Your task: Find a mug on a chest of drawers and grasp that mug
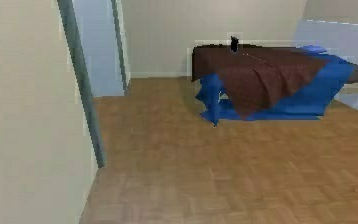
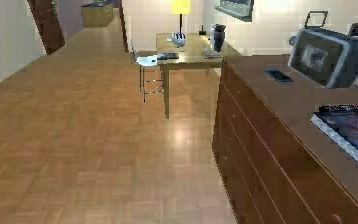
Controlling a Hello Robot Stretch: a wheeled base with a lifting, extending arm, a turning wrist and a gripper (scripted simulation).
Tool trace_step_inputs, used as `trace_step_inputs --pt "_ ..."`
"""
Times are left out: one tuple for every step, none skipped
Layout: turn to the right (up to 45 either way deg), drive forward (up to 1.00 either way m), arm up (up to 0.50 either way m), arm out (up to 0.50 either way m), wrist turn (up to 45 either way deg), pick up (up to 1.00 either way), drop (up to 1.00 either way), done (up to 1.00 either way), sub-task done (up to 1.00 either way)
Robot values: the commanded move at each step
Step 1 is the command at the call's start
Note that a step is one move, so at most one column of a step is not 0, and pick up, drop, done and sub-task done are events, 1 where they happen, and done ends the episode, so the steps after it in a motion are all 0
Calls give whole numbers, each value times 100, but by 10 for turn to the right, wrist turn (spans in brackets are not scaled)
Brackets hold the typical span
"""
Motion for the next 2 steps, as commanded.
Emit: trace_step_inputs --pt "450 0 0 0 0 0 0 0 0" --pt "270 0 0 0 0 0 0 0 0"
